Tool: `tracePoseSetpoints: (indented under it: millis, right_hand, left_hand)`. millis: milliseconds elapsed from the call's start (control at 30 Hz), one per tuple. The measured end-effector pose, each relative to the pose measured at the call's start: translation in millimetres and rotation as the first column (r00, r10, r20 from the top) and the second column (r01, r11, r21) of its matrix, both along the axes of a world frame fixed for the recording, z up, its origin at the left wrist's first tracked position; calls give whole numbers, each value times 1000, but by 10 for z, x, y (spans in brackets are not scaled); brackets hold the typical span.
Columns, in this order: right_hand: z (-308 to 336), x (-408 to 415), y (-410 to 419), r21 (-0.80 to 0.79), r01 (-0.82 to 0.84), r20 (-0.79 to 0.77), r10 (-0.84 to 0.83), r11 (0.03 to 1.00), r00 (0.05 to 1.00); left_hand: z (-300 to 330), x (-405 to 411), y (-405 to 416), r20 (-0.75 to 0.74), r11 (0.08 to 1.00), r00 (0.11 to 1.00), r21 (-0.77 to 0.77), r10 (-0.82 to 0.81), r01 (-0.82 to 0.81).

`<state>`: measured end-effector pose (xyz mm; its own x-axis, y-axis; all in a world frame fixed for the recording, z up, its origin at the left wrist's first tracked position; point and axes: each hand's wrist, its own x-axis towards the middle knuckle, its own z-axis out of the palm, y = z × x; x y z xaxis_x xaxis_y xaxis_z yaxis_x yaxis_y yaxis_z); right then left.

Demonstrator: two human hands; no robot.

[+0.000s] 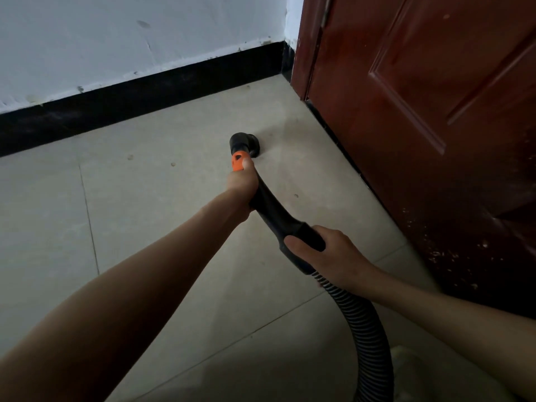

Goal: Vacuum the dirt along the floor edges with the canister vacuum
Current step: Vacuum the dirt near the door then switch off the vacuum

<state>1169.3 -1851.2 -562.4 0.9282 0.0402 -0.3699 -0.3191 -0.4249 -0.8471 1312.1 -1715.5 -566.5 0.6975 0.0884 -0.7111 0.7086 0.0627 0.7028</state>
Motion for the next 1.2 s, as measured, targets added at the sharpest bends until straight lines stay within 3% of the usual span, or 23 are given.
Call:
tracePoseSetpoints:
  millis: [467, 667, 767, 967, 1067, 1200]
  right_hand:
    - [24, 291, -105, -81, 141, -9, -142, 987, 990]
    - [55, -4, -257, 26, 245, -26, -245, 969, 969]
    - [84, -99, -250, 3, 231, -22, -231, 973, 973]
    - [210, -249, -224, 152, 162, -252, -120, 975, 960]
    - [200, -381, -191, 176, 182, -286, -127, 967, 950]
    - [156, -486, -192, 52, 215, -210, -200, 975, 957]
  left_hand:
    - [193, 332, -389, 56, 995, 994, -11, -95, 96]
    - [201, 184, -645, 24, 973, 973, 15, -230, 230]
    - [188, 115, -664, 19, 964, 964, 27, -266, 266]
    - [113, -43, -593, 21, 953, 953, 41, -301, 300]
    - [65, -184, -604, 14, 932, 935, 91, -354, 352]
    - [43, -387, -703, 21, 899, 905, 125, -426, 420]
